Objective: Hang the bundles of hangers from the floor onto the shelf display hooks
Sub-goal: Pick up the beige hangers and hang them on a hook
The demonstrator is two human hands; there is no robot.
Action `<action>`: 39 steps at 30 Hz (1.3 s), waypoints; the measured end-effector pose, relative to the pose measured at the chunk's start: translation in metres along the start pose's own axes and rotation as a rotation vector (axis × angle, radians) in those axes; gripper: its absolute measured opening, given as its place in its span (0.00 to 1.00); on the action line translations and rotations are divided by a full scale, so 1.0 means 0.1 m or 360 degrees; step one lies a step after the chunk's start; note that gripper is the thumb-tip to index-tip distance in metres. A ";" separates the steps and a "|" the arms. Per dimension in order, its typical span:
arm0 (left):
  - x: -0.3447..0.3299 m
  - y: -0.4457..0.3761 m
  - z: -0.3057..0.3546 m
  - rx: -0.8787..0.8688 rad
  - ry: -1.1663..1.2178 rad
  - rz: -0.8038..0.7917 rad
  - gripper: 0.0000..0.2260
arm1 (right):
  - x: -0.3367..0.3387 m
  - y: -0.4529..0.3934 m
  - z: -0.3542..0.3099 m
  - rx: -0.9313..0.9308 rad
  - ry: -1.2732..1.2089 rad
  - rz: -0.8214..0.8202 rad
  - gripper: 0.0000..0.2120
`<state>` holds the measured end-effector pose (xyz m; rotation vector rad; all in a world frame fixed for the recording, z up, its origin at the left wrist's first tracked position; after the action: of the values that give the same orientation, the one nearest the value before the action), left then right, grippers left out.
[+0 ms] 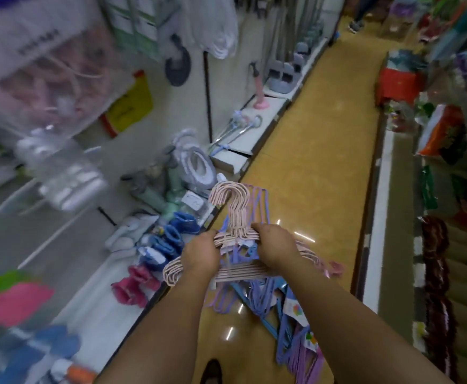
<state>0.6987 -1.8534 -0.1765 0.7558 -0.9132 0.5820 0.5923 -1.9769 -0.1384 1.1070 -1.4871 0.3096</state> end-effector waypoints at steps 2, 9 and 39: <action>0.09 0.21 -0.23 0.0121 0.0037 0.0056 0.15 | -0.04 0.06 -0.26 0.0157 0.0069 -0.0029 0.20; 0.23 1.15 -1.07 0.0521 0.0103 0.0266 0.17 | -0.48 0.45 -1.14 0.0594 0.0187 -0.0214 0.16; 0.23 6.75 -3.96 0.1645 0.0496 0.1029 0.08 | -2.75 4.64 -4.71 0.1937 0.0642 -0.0506 0.21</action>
<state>0.4107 -1.1296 -0.0936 1.2315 -0.5029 1.7652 0.4926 -1.2707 -0.0725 2.0300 -0.6481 1.2203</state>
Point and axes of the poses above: each hand's wrist, its own y-axis away from the middle knuckle, its own x-axis out of the back of the hand, z = x × y, the point moved 3 cm from there along -y, towards the middle knuckle, and after that the axes turned 6 degrees about -z, right-handed, at the moved point
